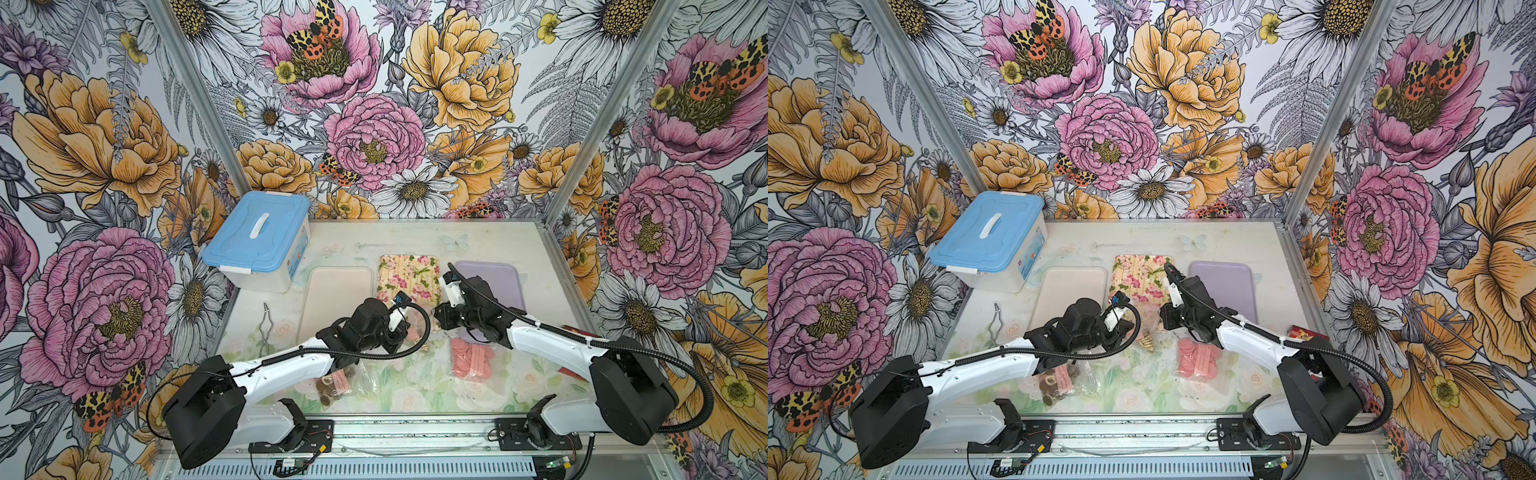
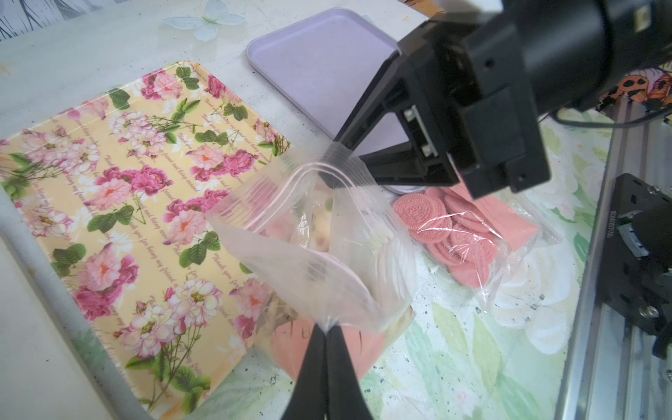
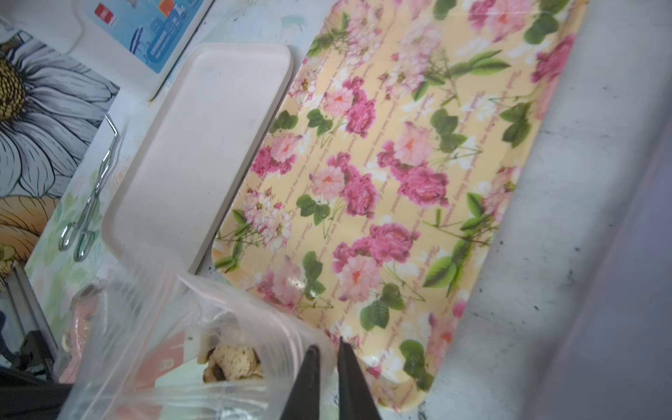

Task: Pour cookies out of the ziploc bag
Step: Adjust the ziploc bag on the tray.

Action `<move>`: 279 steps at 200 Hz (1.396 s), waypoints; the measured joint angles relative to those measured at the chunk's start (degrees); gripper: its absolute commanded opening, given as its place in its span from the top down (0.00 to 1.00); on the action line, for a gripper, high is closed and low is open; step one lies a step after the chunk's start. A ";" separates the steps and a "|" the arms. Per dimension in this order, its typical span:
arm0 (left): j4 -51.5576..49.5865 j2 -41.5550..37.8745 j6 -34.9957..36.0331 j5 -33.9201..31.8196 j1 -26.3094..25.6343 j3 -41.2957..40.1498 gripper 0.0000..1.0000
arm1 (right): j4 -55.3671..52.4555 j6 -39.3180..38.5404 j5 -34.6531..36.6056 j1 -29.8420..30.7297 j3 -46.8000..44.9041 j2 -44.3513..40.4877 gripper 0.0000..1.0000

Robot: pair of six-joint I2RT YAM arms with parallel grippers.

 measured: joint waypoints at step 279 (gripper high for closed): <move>-8.50 22.77 -7.85 -18.71 8.39 25.49 0.59 | 2.82 -1.84 9.77 7.52 4.94 10.23 0.52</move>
